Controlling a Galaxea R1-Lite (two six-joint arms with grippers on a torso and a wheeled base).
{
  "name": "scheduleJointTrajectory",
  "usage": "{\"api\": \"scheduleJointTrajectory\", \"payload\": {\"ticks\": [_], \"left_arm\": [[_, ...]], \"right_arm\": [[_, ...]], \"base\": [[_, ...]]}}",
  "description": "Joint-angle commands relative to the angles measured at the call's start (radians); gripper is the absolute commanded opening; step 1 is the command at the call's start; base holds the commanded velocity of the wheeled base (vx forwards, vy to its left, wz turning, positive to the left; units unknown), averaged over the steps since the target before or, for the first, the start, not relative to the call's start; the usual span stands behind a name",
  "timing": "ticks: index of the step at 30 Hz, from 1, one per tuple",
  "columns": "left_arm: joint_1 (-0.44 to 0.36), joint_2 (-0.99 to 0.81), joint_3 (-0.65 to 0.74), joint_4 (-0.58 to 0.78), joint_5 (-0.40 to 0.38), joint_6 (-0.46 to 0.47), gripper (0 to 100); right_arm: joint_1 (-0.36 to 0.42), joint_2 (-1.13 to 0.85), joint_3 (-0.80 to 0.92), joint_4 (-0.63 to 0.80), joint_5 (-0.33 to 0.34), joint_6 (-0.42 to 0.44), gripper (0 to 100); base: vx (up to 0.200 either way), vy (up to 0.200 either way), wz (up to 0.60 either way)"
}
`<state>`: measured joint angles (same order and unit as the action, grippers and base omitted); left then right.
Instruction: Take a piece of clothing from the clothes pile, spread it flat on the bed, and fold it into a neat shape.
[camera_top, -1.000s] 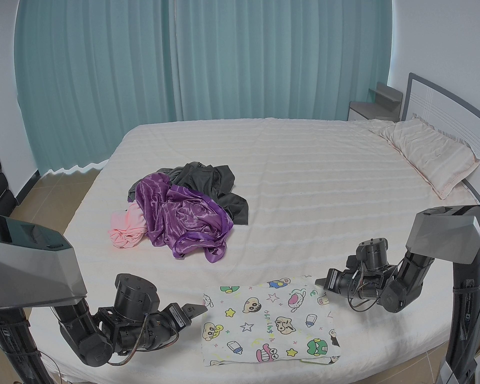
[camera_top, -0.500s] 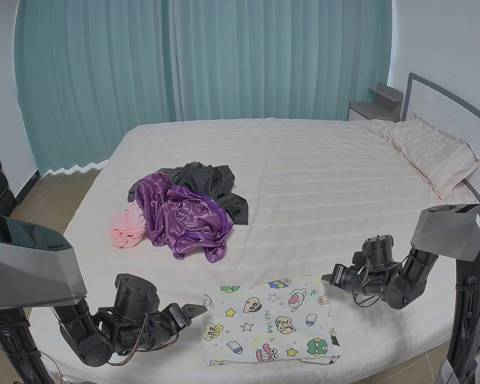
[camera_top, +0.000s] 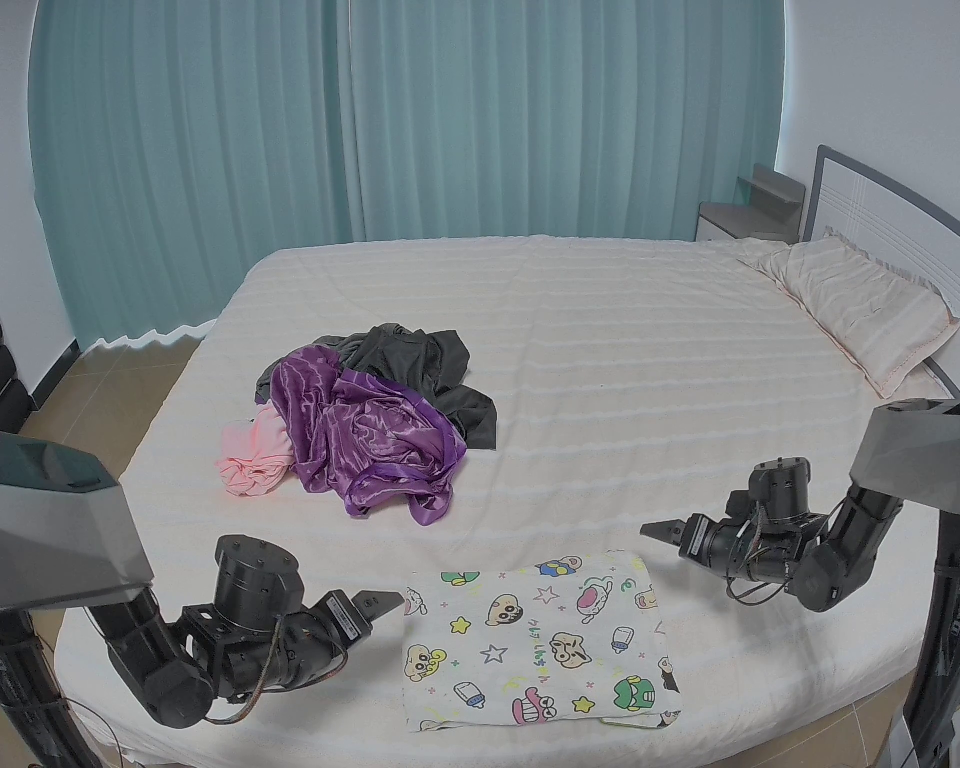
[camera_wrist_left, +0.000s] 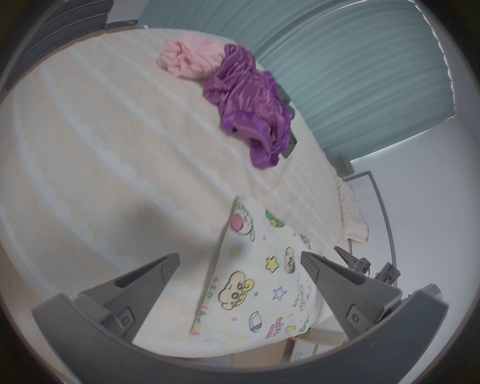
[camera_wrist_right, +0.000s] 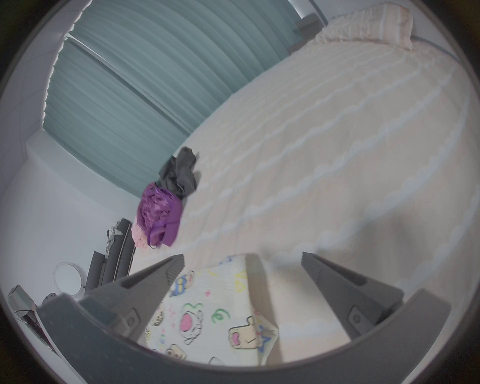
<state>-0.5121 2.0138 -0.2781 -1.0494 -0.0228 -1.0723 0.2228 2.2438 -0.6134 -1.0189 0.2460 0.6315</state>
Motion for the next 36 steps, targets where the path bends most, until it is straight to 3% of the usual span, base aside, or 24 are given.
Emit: {"api": "scheduleJointTrajectory", "payload": {"ticks": [1, 2, 3, 6, 9, 11, 12, 15, 18, 20, 21, 22, 23, 27, 31, 36], "left_arm": [[0.089, -0.257, 0.008, -0.001, 0.035, 0.083, 100], [0.089, -0.257, 0.008, -0.001, 0.035, 0.083, 100], [0.133, -0.388, 0.016, 0.008, 0.060, 0.150, 100], [0.142, -0.586, 0.013, 0.089, 0.164, 0.206, 100], [0.142, -0.754, 0.005, 0.210, 0.234, 0.258, 100], [0.142, -0.779, 0.005, 0.226, 0.244, 0.269, 100], [0.142, -0.922, 0.004, 0.310, 0.305, 0.351, 100], [0.142, -1.069, 0.007, 0.404, 0.374, 0.434, 100], [0.141, -1.215, 0.008, 0.545, 0.449, 0.511, 100], [0.141, -1.248, 0.008, 0.572, 0.460, 0.523, 100], [0.141, -1.339, 0.008, 0.637, 0.481, 0.548, 100], [0.141, -1.343, 0.007, 0.641, 0.481, 0.551, 100], [0.142, -1.417, 0.007, 0.701, 0.500, 0.585, 100], [0.156, -1.535, 0.010, 0.792, 0.518, 0.627, 100], [0.248, -1.617, 0.013, 0.824, 0.518, 0.637, 100], [0.320, -1.716, 0.014, 0.884, 0.518, 0.698, 100]], "right_arm": [[-0.023, -0.325, 0.150, 0.005, -0.025, -0.004, 100], [-0.023, -0.325, 0.150, 0.005, -0.025, -0.004, 100], [-0.026, -0.466, 0.245, -0.003, -0.077, -0.009, 100], [-0.056, -0.685, 0.380, -0.003, -0.149, -0.030, 100], [-0.109, -0.880, 0.460, 0.017, -0.155, -0.070, 100], [-0.120, -0.908, 0.469, 0.023, -0.155, -0.079, 100], [-0.194, -1.038, 0.506, 0.086, -0.157, -0.151, 100], [-0.252, -1.179, 0.523, 0.174, -0.157, -0.205, 100], [-0.261, -1.356, 0.520, 0.321, -0.165, -0.223, 100], [-0.263, -1.399, 0.517, 0.365, -0.169, -0.227, 100], [-0.263, -1.504, 0.512, 0.494, -0.180, -0.237, 100], [-0.263, -1.512, 0.512, 0.504, -0.180, -0.237, 100], [-0.261, -1.618, 0.506, 0.623, -0.180, -0.242, 100], [-0.258, -1.787, 0.483, 0.821, -0.180, -0.257, 100], [-0.257, -1.900, 0.469, 0.942, -0.180, -0.309, 100], [-0.252, -1.969, 0.474, 0.970, -0.180, -0.404, 100]], "base": [[0.000, 0.000, 0.00], [0.000, 0.000, 0.00], [0.000, 0.000, 0.00], [0.000, 0.000, 0.00], [0.000, 0.000, 0.00], [0.000, 0.000, 0.00], [0.000, 0.000, 0.00], [0.000, 0.000, 0.00], [0.000, 0.000, 0.00], [0.000, 0.000, 0.00], [0.000, 0.000, 0.00], [0.000, 0.000, 0.00], [0.000, 0.000, 0.00], [0.000, 0.000, 0.00], [0.000, 0.000, 0.00], [0.000, 0.000, 0.00]]}}
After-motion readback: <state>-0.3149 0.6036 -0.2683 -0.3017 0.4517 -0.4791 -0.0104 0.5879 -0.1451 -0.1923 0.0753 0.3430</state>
